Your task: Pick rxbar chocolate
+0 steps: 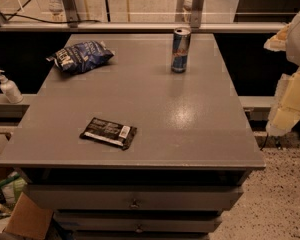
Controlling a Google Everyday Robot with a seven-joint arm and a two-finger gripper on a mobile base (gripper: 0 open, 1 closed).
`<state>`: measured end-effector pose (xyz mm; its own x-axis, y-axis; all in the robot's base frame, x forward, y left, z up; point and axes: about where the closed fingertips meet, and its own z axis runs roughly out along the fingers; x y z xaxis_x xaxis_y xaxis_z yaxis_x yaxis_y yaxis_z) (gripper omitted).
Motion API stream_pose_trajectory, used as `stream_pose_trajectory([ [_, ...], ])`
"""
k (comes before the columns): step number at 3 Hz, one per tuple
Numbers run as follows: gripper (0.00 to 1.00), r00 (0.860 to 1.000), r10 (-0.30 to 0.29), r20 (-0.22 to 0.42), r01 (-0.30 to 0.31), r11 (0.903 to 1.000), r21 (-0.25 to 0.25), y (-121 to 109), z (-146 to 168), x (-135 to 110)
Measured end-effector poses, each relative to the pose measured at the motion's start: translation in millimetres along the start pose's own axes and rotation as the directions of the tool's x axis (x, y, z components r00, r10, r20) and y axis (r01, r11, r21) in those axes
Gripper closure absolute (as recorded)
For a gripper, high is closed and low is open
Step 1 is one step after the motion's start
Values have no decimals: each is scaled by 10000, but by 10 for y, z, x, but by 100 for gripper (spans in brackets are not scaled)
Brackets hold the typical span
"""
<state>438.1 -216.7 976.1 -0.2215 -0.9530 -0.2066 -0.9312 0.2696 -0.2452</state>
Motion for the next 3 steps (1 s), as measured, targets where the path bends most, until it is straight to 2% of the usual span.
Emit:
stream_pose_trajectory([
  [2, 0, 9997, -221, 115, 221, 9998, 15, 47, 9, -80],
  [3, 0, 9972, -633, 405, 641, 9977, -198, 172, 88, -297],
])
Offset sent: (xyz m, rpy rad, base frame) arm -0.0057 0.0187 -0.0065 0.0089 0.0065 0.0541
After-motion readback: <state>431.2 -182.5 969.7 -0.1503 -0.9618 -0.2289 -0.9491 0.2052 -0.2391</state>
